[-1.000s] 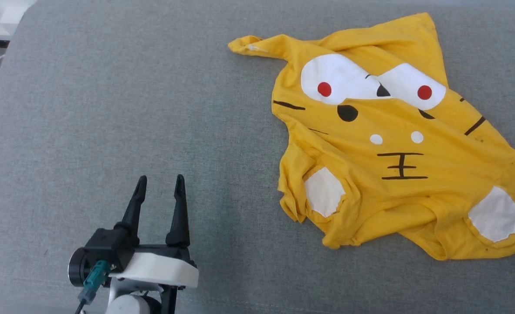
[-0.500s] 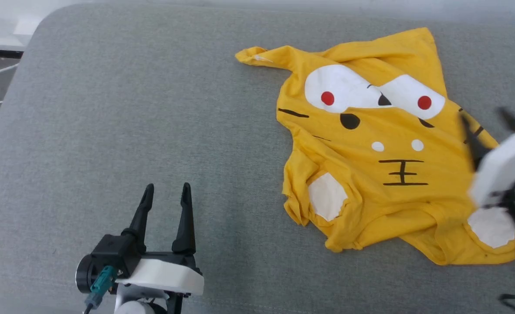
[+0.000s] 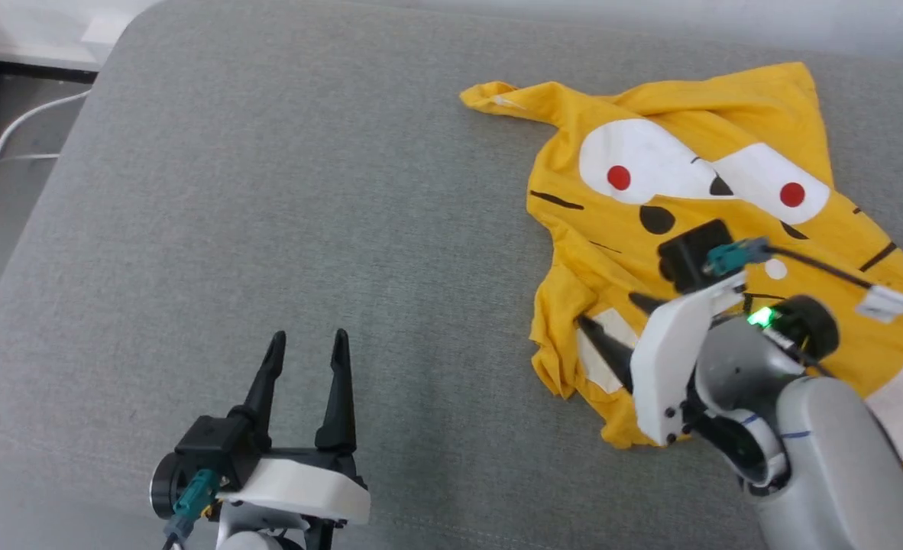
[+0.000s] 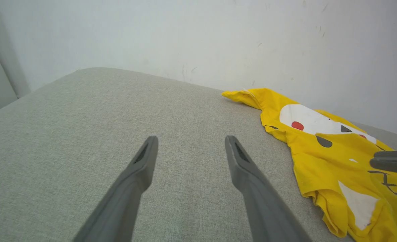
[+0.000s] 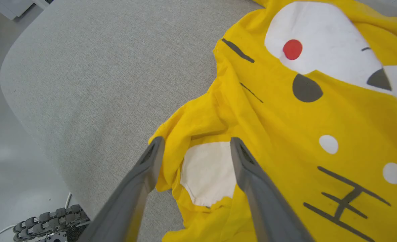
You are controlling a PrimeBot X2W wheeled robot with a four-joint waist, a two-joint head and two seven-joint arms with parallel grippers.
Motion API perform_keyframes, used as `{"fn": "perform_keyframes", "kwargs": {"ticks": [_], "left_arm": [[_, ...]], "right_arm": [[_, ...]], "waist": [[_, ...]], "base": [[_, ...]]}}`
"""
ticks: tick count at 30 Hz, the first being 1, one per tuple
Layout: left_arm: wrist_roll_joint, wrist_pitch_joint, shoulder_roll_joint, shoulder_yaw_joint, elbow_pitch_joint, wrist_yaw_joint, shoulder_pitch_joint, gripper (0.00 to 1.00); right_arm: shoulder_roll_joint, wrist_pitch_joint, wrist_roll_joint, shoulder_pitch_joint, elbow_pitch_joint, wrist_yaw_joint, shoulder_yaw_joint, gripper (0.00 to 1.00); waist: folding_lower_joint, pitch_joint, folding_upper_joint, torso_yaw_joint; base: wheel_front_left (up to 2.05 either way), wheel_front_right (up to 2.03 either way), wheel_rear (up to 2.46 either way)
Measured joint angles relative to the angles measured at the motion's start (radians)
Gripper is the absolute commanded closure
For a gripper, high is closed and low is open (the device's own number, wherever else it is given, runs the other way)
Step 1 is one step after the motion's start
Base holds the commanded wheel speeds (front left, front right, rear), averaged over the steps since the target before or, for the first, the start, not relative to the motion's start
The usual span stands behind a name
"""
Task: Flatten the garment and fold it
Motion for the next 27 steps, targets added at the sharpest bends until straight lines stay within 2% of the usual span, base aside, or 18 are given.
{"fn": "perform_keyframes", "kwargs": {"ticks": [8,11,19,27], "left_arm": [[-0.008,-0.004,-0.007,-0.006,0.016,0.0,-0.001,0.0],[-0.008,-0.004,-0.011,-0.01,0.023,0.0,-0.004,0.0],[-0.009,-0.012,-0.013,-0.006,0.026,0.0,-0.008,0.0],[-0.009,-0.013,-0.013,-0.006,0.027,0.0,-0.01,0.0]], "right_arm": [[0.032,-0.04,-0.051,0.001,0.197,0.0,0.008,0.0],[0.042,-0.085,-0.075,-0.005,0.268,0.0,0.005,1.0],[0.058,-0.183,-0.042,-0.074,0.335,0.0,0.059,1.0],[0.059,-0.239,0.137,-0.127,0.323,-0.001,0.246,1.0]], "waist": [[0.0,0.004,0.0,0.031],[0.0001,0.006,0.0,0.039],[0.0001,0.003,-0.0001,0.035],[0.0001,0.009,0.0,0.02]], "base": [[0.0,0.0,0.0],[0.0,0.0,0.0],[0.0,0.0,0.0],[0.0,0.0,0.0]]}}
